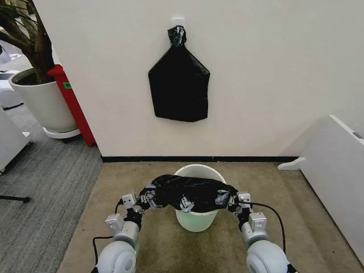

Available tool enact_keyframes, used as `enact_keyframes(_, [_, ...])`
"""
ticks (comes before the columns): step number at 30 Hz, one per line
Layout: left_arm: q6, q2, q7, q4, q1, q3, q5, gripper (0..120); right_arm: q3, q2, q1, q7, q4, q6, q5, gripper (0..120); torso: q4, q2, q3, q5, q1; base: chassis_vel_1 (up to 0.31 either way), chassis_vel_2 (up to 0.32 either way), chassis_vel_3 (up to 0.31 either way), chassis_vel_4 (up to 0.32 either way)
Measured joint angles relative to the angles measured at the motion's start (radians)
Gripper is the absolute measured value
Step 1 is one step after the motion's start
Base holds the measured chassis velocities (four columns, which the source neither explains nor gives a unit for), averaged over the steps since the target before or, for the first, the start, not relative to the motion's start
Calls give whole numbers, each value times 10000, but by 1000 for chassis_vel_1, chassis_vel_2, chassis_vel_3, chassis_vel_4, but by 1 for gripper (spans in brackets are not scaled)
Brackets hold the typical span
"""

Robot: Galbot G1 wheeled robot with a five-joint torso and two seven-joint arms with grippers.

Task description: Place the garbage bag over the trash bin.

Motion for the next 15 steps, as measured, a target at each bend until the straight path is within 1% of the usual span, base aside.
enact_keyframes(1, [-5,-14,21,22,-2,8,26,0,13,16,-7,11,34,-15,-39,0,0,0,0,1,0,0,0,0,0])
enact_keyframes(3, [-14,-13,55,32,-7,11,42,8,25,19,-30,9,107,-16,-88,0,0,0,0,0,0,0,0,0,0])
enact_keyframes(5, [-16,-13,66,34,-7,11,42,10,28,22,-37,6,123,-15,-101,0,0,0,0,0,0,0,0,0,0])
enact_keyframes(9, [-25,25,110,24,29,-3,42,30,38,23,-58,57,191,-73,-106,0,0,0,0,0,0,0,0,0,0])
enact_keyframes(10, [-26,36,110,19,32,-10,42,31,44,20,-53,78,195,-106,-103,0,0,0,0,0,0,0,0,0,0])
enact_keyframes(11, [-38,59,112,21,28,-28,42,36,51,18,-29,121,196,-147,-91,0,0,0,0,0,0,0,0,0,0])
enact_keyframes(12, [-38,59,112,21,28,-28,42,36,51,18,-29,121,196,-147,-91,0,0,0,0,0,0,0,0,0,0])
enact_keyframes(15, [-163,109,117,120,-87,-57,42,50,131,53,145,151,152,-170,-80,0,1,0,0,-1,0,0,0,0,0])
